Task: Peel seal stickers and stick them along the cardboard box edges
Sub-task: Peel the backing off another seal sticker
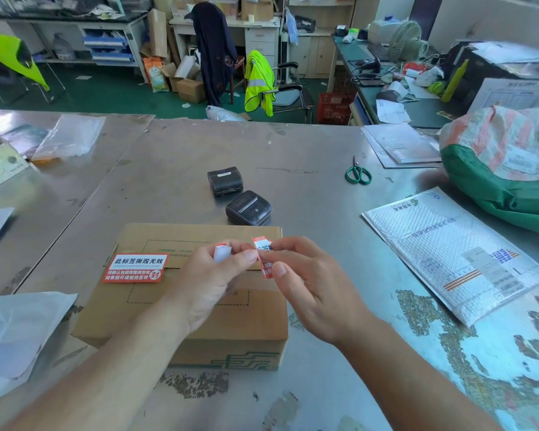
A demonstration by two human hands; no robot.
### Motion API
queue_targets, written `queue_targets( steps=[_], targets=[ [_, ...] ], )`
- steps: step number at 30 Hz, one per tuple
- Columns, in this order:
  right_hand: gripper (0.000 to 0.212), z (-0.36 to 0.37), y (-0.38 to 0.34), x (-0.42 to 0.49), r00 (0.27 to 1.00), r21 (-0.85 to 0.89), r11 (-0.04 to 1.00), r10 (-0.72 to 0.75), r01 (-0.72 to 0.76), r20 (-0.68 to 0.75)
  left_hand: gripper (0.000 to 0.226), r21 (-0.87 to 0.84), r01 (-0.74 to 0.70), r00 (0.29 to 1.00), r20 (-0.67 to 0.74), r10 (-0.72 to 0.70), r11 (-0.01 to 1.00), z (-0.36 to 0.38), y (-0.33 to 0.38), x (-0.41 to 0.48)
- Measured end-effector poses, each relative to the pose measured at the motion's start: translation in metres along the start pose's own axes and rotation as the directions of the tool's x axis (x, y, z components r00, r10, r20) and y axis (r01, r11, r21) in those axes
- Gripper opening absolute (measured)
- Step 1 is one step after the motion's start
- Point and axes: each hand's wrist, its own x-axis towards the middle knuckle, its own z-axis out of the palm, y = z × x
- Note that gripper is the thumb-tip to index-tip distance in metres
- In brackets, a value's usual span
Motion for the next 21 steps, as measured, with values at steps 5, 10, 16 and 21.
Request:
queue_targets(
  steps=[5, 10, 16, 21],
  targets=[
    [0.047, 0.001, -0.001, -0.001, 1.0, -0.146, 0.989, -0.01, 0.012, 0.017, 0.01, 0.061, -0.01, 1.0, -0.028, 0.012, 0.998, 0.002, 0.0, 0.001],
    [0.05, 0.0, 0.002, -0.003, 1.0, -0.129, 0.992, 0.001, 0.001, 0.018, 0.015, 0.067, 0.0, 1.0, -0.012, 0.001, 0.998, 0.002, -0.002, 0.004],
    [0.054, -0.001, 0.01, -0.002, 0.999, -0.02, 0.999, 0.041, -0.041, 0.007, 0.025, 0.056, -0.002, 1.0, 0.023, 0.0, 0.998, 0.005, -0.003, 0.005],
    [0.057, 0.001, 0.014, 0.0, 0.994, 0.078, 0.991, 0.108, -0.107, -0.01, 0.025, 0.033, 0.007, 0.999, 0.033, -0.008, 0.999, 0.005, -0.003, 0.006]
  ],
)
